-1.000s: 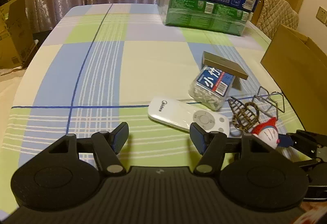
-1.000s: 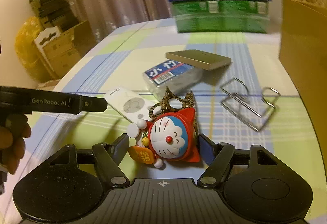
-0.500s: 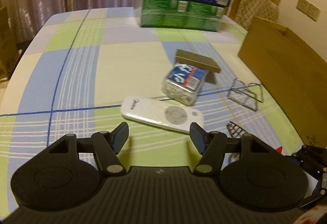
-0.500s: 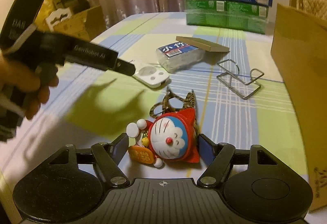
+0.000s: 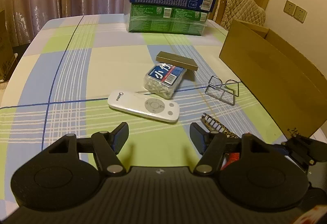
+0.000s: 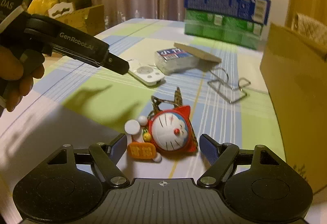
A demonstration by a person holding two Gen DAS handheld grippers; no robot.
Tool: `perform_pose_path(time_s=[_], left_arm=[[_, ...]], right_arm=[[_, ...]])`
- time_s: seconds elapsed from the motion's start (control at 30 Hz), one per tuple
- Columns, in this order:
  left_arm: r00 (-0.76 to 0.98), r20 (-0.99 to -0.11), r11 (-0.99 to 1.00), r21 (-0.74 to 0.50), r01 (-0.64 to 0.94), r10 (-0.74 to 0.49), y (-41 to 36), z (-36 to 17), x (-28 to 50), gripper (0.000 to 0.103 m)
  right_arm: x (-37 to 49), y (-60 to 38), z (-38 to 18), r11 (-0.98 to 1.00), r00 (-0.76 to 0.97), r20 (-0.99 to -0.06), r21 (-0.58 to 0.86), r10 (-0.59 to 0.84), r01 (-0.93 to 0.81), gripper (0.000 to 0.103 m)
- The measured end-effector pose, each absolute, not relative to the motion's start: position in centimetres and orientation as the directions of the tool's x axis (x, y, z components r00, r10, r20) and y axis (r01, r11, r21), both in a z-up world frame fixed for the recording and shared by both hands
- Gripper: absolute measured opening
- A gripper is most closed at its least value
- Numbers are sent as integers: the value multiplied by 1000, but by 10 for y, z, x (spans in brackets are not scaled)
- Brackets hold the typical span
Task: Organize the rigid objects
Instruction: 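Lift the Doraemon keychain with right tool while left tool approaches the striped keychain, then grasp and lift the leopard-print keychain with left tool while right tool holds Doraemon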
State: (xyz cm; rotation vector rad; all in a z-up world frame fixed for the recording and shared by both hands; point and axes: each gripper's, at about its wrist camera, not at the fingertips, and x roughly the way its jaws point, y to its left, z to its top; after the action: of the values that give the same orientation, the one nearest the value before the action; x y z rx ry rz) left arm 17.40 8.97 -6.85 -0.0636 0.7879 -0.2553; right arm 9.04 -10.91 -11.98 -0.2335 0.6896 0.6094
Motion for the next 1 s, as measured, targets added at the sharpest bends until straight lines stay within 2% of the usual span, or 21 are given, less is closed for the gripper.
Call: perform_pose_path(time_s=[0.1,0.13,0.33,0.47,0.6,0.7,0.87,0.93,1.0], left_arm=[[675,-694,967,-152,203,-250,87,-69,170,61],[675,-694,968,-150,203,-250,87,-69,169,61],[675,-685,961,-166,223,-275,80,-67,160,61],[653,-678,935,-153,321,-336,60,-68,154,62],[628,-683,893,-80,443,-373,28,-77,152,62],[639,-685,869,17,494,-350,7,-89,155,61],[634,-698,846,76,527,-332,-8,-102,164,46],[627,-706,846,77,528,-328,-11,-106,168,35],[610,-724,851,61,521,-322,-11,-108,169,30]], right_arm=[[87,-102,-120,782,624,-643,-62,444,-620,74],[87,-100,-121,775,623,-644,-73,444,-628,66],[80,-114,-117,790,601,-665,-26,443,-612,65],[66,-140,-114,825,613,-676,-13,410,-566,65],[63,-174,-110,879,645,-675,11,359,-477,65],[65,-187,-107,896,652,-675,27,344,-444,65],[68,-194,-105,905,659,-670,46,341,-423,65],[68,-195,-105,905,660,-668,48,344,-423,65],[69,-196,-105,905,659,-667,53,347,-423,65]])
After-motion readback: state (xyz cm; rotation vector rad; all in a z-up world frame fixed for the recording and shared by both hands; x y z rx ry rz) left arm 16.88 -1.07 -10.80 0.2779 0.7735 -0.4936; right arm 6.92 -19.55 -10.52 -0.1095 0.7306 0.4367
